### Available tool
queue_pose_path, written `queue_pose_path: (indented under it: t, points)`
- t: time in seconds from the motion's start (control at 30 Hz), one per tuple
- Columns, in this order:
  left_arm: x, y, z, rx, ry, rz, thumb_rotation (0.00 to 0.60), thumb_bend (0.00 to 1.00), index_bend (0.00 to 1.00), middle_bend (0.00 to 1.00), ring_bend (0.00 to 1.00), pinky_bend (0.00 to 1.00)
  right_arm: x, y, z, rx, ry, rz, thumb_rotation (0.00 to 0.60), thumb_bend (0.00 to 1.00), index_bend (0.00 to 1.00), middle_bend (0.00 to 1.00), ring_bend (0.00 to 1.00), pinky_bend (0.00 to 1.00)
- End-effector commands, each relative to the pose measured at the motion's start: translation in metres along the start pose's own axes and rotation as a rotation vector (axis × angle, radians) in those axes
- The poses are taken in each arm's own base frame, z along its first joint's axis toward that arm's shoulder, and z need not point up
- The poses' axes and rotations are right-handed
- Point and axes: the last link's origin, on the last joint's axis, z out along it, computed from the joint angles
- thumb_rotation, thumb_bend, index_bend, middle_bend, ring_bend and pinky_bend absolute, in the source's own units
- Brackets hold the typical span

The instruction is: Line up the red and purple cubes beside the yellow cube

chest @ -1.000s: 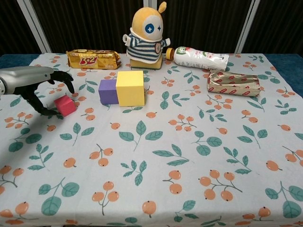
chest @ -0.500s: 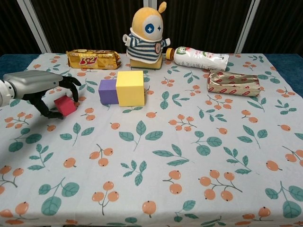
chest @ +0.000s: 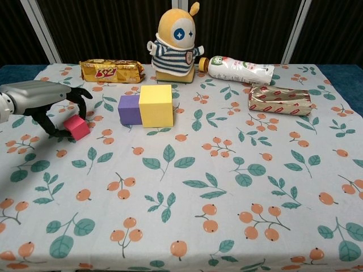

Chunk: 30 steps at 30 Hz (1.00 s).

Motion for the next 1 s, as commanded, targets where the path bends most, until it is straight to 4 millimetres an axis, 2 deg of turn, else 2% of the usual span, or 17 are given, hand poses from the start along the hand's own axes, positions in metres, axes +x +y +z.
queue_pose_path:
  t: [0.03, 0.3, 0.6, 1.0]
  points:
    - [0.0, 0.002, 0.001, 0.019, 0.0, -0.078, 0.6, 0.34, 0.53, 0.19, 0.13, 0.17, 0.001, 0.0, 0.0, 0.001, 0.002, 0.0, 0.6, 0.15, 0.04, 0.13, 0.0, 0.11]
    - [0.018, 0.007, 0.015, 0.113, 0.048, -0.258, 0.6, 0.34, 0.53, 0.19, 0.13, 0.17, 0.001, -0.001, 0.002, 0.011, 0.0, 0.001, 0.6, 0.15, 0.04, 0.13, 0.0, 0.11]
    - [0.039, 0.026, 0.047, 0.235, 0.037, -0.341, 0.6, 0.34, 0.51, 0.19, 0.13, 0.17, 0.002, 0.001, 0.002, 0.006, 0.001, 0.001, 0.6, 0.15, 0.04, 0.13, 0.0, 0.11]
    - [0.037, 0.056, 0.06, 0.305, -0.025, -0.309, 0.6, 0.34, 0.5, 0.19, 0.13, 0.17, 0.003, 0.005, 0.001, -0.003, 0.004, 0.003, 0.6, 0.15, 0.04, 0.13, 0.0, 0.11]
